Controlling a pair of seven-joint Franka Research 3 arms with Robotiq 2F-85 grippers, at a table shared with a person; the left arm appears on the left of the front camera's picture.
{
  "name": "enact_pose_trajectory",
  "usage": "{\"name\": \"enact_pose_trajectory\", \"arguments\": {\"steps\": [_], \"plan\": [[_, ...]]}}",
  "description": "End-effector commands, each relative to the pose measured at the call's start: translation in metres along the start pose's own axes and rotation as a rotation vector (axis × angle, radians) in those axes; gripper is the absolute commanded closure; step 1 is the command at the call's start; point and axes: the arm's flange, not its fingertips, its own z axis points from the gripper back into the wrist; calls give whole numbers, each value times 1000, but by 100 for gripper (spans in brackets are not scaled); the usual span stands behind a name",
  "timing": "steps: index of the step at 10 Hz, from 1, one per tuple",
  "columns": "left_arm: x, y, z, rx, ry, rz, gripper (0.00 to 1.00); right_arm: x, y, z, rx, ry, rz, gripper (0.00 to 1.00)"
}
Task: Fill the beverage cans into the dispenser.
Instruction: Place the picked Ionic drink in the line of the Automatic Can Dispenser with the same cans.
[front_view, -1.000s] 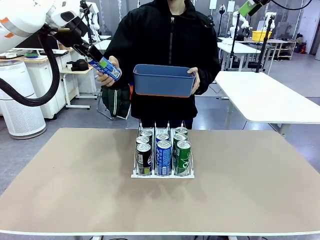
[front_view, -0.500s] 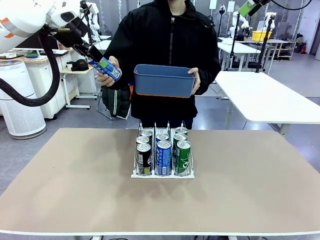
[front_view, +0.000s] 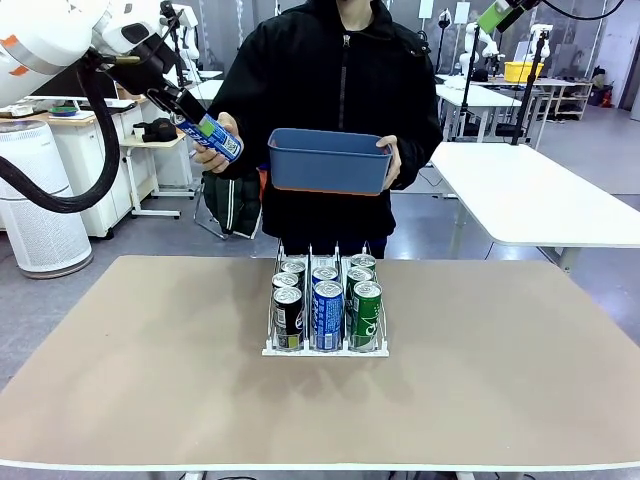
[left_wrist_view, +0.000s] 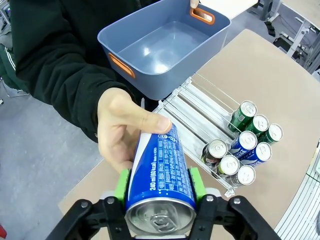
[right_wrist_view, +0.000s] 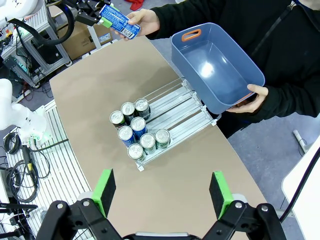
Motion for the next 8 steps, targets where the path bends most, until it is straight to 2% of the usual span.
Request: {"name": "enact_pose_trajectory", "arguments": {"steps": [1,8], "plan": [[-2,2,1,-4,-8,1,98,0,1,0,0,0,0,0],[-2,2,1,-4,-8,1,98,0,1,0,0,0,0,0]]}}
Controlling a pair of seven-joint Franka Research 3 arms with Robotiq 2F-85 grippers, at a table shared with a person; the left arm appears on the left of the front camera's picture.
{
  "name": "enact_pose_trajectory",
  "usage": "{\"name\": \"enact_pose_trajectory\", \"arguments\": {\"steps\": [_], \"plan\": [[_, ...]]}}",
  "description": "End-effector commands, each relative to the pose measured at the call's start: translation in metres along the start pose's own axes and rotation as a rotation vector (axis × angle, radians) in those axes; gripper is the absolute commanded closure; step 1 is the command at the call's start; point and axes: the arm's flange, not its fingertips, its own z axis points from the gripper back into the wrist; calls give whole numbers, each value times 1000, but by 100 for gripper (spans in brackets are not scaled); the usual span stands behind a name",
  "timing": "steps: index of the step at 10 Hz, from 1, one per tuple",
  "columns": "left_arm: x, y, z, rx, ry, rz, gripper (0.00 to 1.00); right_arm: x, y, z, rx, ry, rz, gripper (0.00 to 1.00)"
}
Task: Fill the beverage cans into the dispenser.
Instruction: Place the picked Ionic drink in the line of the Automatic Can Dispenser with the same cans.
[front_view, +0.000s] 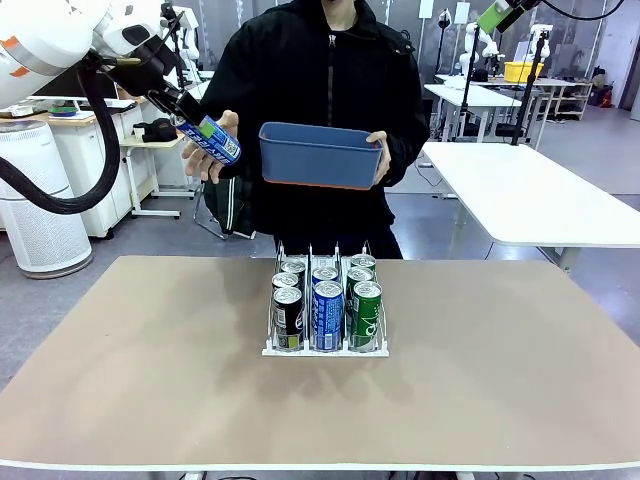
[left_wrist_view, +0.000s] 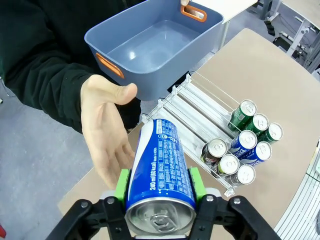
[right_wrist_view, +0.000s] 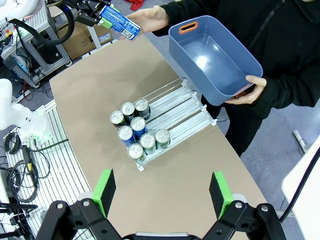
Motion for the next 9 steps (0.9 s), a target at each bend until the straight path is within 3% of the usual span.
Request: {"name": "enact_pose_trajectory", "arguments": {"steps": [1,9], "plan": [[-1,2,3,-1,-11,0,98,0,1,0,0,0,0,0],[-1,2,3,-1,-11,0,98,0,1,0,0,0,0,0]]}}
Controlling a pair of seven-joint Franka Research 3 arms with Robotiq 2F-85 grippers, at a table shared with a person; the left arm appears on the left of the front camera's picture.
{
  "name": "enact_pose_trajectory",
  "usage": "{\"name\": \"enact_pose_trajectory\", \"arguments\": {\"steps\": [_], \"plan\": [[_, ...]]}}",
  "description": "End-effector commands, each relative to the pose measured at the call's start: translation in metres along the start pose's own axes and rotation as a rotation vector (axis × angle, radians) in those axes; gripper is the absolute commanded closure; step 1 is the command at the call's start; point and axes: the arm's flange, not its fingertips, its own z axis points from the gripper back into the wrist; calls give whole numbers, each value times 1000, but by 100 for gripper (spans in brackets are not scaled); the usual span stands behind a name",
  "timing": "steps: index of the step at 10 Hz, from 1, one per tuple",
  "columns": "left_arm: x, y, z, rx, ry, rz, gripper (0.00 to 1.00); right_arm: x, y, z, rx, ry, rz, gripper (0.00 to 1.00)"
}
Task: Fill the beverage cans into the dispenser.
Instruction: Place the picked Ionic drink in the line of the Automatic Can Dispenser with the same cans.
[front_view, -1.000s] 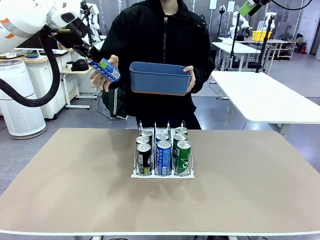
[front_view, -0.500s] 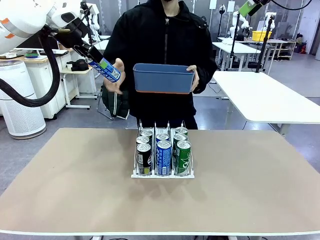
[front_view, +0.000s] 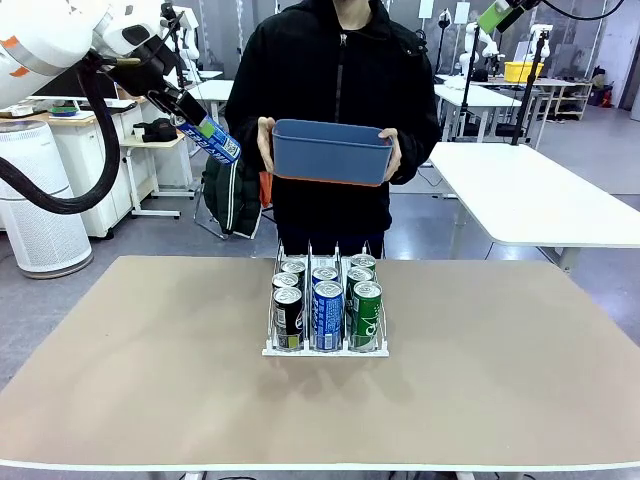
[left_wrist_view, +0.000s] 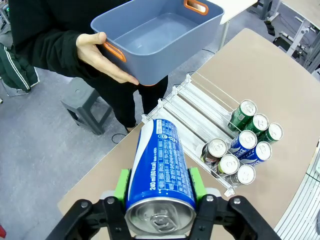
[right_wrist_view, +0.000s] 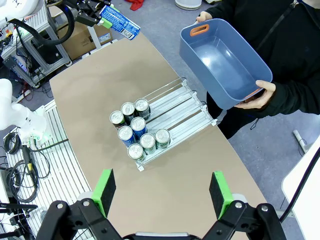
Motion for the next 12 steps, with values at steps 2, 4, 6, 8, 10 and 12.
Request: {"name": "enact_pose_trajectory", "arguments": {"steps": [2,4,6,8,10,12], "plan": [[-1,2,3,-1,-11,0,98,0,1,0,0,0,0,0],[-1,2,3,-1,-11,0,98,0,1,0,0,0,0,0],[-1,2,3,-1,-11,0,98,0,1,0,0,0,0,0],[-1,2,3,-1,-11,0,98,0,1,0,0,0,0,0],[-1,-2,2,2,39,11,43,0,1,0,0,0,0,0],[-2,-20,9,2,103,-6,43,0,1,0,0,0,0,0]]}}
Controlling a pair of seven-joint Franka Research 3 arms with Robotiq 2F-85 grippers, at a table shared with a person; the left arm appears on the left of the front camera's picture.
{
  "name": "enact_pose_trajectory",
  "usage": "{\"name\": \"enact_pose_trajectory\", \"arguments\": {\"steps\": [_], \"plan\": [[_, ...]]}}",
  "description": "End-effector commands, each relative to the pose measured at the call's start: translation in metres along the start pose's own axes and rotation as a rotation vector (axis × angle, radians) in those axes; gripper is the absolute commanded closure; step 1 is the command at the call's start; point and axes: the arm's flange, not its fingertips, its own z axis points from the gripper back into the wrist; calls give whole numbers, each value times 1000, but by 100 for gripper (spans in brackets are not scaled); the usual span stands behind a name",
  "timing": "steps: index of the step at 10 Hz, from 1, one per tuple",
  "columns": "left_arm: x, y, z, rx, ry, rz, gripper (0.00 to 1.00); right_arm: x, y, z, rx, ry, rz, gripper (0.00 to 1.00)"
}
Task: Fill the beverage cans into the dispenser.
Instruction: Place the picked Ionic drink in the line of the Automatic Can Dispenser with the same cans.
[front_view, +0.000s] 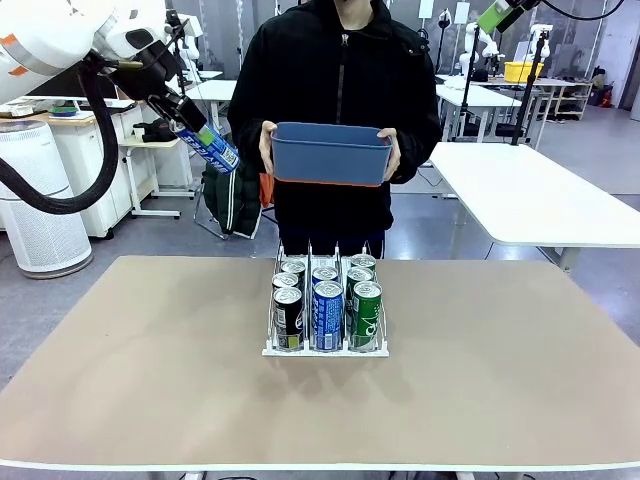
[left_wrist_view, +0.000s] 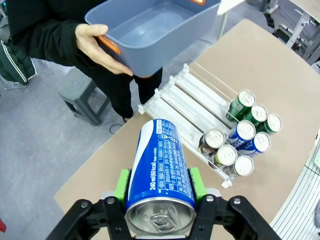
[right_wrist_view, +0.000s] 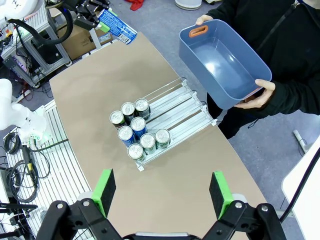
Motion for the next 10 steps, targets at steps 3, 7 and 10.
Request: {"name": "enact_pose_trajectory", "arguments": {"steps": [3,7,10], "plan": [[-7,-55,20,10,135,-143,43,0,1,0,0,0,0,0],[-29,-135,11,-33,237,-332,43,0,1,0,0,0,0,0],[-39,-175,-2,-108,285,-400,43,0,1,0,0,0,0,0]]}}
